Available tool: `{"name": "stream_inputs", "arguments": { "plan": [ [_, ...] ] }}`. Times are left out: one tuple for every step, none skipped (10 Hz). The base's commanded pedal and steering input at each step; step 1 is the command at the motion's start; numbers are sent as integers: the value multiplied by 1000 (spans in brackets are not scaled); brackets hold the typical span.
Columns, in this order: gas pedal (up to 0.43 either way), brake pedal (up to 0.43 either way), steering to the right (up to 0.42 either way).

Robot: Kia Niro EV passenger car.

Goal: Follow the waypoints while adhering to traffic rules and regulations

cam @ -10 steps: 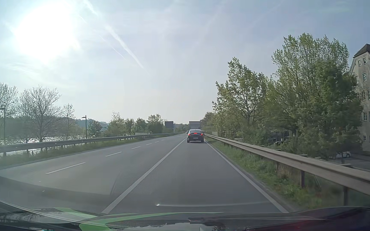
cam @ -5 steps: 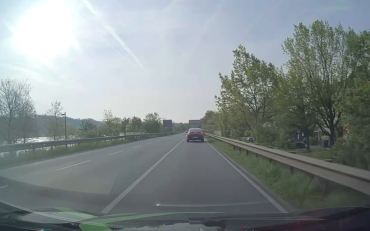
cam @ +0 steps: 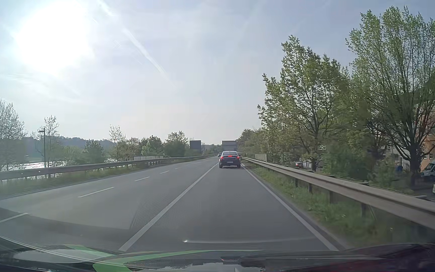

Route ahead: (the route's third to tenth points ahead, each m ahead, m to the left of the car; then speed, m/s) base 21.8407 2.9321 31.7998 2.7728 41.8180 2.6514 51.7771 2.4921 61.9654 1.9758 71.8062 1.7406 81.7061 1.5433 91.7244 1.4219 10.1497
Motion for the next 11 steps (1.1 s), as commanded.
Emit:
{"name": "stream_inputs", "arguments": {
  "plan": [
    [0, 0, -1],
    [0, 85, -1],
    [0, 171, -1],
    [0, 207, -1],
    [0, 213, -1],
    [0, 213, -1],
    [0, 213, -1],
    [0, 201, 0],
    [0, 189, 0],
    [0, 183, 1],
    [0, 183, 1]
  ]
}}
